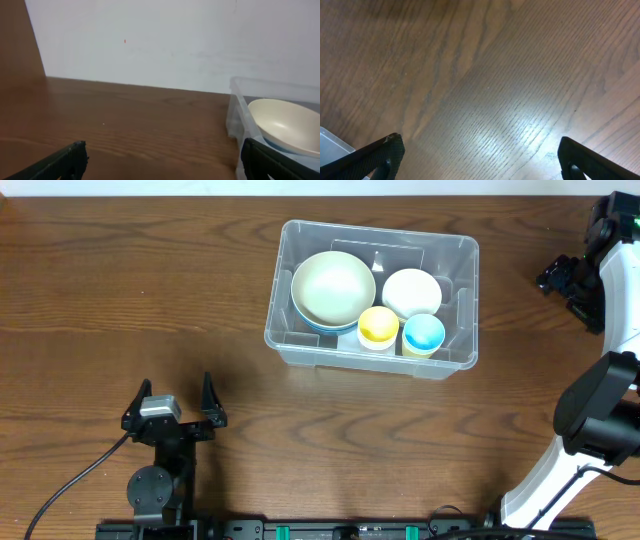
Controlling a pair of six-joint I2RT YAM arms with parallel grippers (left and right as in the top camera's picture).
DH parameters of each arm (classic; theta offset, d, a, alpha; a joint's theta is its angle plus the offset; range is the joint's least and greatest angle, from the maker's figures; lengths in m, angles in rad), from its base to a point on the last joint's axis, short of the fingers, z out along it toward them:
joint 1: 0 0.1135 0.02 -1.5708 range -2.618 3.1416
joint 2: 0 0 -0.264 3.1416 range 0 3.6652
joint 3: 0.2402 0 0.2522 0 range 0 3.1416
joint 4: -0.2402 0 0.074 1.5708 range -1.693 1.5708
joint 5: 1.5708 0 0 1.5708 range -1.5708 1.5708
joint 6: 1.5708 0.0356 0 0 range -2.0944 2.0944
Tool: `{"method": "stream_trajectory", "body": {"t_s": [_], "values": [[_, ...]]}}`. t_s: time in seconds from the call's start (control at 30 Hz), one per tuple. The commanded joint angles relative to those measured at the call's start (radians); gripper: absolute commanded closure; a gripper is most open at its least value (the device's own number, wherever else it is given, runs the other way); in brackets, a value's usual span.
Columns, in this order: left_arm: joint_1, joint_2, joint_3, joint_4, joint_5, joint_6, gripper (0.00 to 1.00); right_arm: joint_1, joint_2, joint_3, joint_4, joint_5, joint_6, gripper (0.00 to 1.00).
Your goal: Pack container
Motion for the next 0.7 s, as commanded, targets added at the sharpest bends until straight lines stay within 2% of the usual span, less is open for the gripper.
{"method": "stream_trajectory", "body": {"t_s": [0.0, 0.1, 0.3, 0.5, 0.67], "values": [[0.004, -0.010, -0.034, 0.029, 0.003, 0.100, 0.02, -0.005, -0.005, -0.003, 0.000, 0.014, 0.010, 0.01], [0.003, -0.010, -0.087, 0.079, 0.003, 0.101, 0.02, -0.005, -0.005, -0.003, 0.000, 0.014, 0.010, 0.01], [-0.002, -0.010, -0.096, 0.064, 0.021, 0.102, 0.02, -0.005, -0.005, -0.003, 0.000, 0.014, 0.010, 0.01], [-0.002, -0.010, -0.096, -0.080, 0.020, 0.101, 0.02, -0.003, -0.005, -0.003, 0.000, 0.014, 0.010, 0.01], [-0.002, -0.008, -0.096, -0.071, 0.021, 0.101, 0.02, -0.003, -0.005, -0.003, 0.000, 0.014, 0.010, 0.01]]}}
